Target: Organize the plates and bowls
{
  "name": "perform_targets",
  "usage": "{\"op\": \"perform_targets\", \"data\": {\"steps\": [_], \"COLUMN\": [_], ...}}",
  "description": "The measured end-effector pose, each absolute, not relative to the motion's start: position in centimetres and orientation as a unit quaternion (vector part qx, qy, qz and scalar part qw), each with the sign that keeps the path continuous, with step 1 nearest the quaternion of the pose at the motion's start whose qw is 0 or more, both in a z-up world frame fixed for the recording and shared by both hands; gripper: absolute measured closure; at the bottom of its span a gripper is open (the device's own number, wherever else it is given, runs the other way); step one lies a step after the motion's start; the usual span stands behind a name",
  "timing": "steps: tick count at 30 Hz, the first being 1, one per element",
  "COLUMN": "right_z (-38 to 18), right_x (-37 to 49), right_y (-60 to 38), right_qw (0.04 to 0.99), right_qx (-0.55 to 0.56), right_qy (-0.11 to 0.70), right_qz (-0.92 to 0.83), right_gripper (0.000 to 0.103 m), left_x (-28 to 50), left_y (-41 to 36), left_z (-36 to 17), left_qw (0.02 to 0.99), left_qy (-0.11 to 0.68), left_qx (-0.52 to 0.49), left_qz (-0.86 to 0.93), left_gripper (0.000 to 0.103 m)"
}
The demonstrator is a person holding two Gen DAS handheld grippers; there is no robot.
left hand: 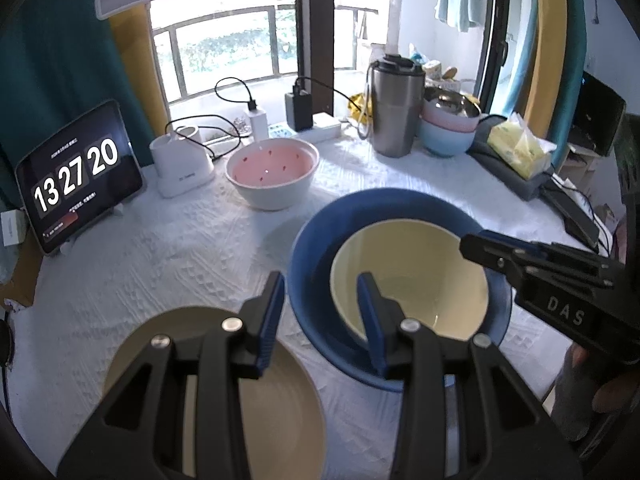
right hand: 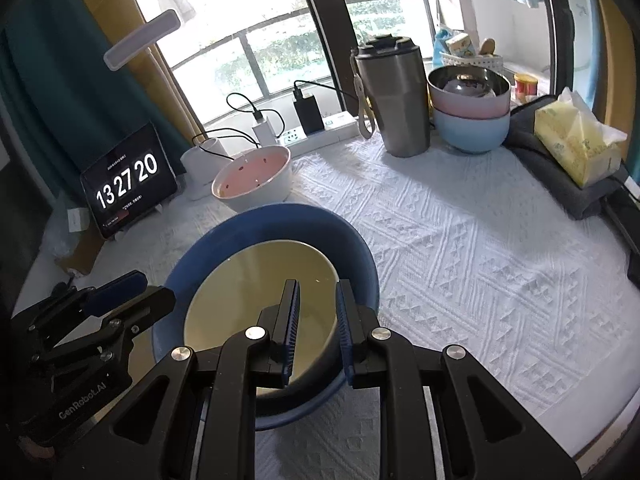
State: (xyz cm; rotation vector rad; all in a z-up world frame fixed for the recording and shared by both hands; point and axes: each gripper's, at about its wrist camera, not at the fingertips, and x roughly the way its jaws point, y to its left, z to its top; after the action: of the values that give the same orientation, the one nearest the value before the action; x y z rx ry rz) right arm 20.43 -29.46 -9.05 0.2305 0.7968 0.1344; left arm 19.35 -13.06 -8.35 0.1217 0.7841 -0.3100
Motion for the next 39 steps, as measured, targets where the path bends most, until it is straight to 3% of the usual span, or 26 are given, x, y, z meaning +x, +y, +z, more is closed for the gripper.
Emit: {"op": "perform_targets", "data": {"steps": [10, 39], "right_z": [-7.2, -3.7], "right_x": [21.0, 25.2], "right_y": [-27.8, -25.8], "right_qw": [0.919, 0.931], "right_qx": [0.093, 0.032], "right_qy": [0.372, 0.342], "right_qz": [0.087, 0.124], "right_gripper": [0.076, 0.075], "left_x": [20.1, 23.6], "left_y": [-11.3, -9.3], "left_z": [-7.2, -5.4], "left_qw": [0.92, 0.935], "left_qy": [0.368, 0.339], "left_qx": [0.017, -0.029], "left_qz": [-0.136, -0.1], "left_gripper": [0.064, 0.056]}}
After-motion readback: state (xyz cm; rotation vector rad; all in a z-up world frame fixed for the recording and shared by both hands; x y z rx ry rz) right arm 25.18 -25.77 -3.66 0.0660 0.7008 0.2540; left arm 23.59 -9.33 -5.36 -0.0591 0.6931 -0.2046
